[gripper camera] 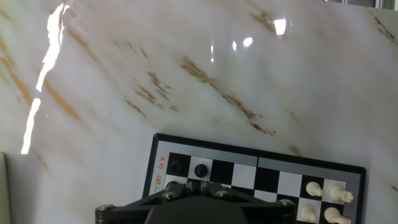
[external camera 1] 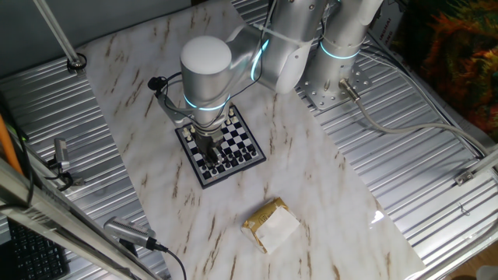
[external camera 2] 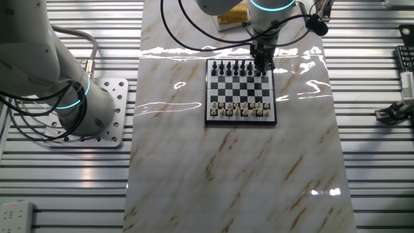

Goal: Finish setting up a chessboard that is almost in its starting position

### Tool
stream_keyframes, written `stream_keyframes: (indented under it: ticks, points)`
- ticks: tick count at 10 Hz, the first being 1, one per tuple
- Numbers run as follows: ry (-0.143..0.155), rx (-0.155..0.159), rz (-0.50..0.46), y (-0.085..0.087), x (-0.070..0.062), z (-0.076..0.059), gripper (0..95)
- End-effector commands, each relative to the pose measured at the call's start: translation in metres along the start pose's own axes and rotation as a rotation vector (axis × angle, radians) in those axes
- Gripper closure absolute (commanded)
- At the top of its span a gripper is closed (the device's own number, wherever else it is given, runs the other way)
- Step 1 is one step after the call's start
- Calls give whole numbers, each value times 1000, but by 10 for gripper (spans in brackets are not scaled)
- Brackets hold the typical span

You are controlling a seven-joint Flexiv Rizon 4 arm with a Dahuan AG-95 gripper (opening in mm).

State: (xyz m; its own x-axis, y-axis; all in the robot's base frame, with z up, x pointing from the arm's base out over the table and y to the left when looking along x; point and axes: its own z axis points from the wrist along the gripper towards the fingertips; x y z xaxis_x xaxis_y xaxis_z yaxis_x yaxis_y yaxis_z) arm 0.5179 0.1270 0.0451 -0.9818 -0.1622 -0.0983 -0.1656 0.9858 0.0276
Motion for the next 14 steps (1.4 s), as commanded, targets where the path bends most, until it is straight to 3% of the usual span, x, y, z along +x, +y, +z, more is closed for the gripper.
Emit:
stream_keyframes:
  ticks: [1, 8, 11, 14]
  points:
    - [0, 0, -5, 0, 0, 0, 760]
    - [1, 1, -6, 0, 0, -2, 760]
    - [2, -1, -9, -5, 2, -15, 760]
    - [5, 7, 3, -20, 3, -42, 760]
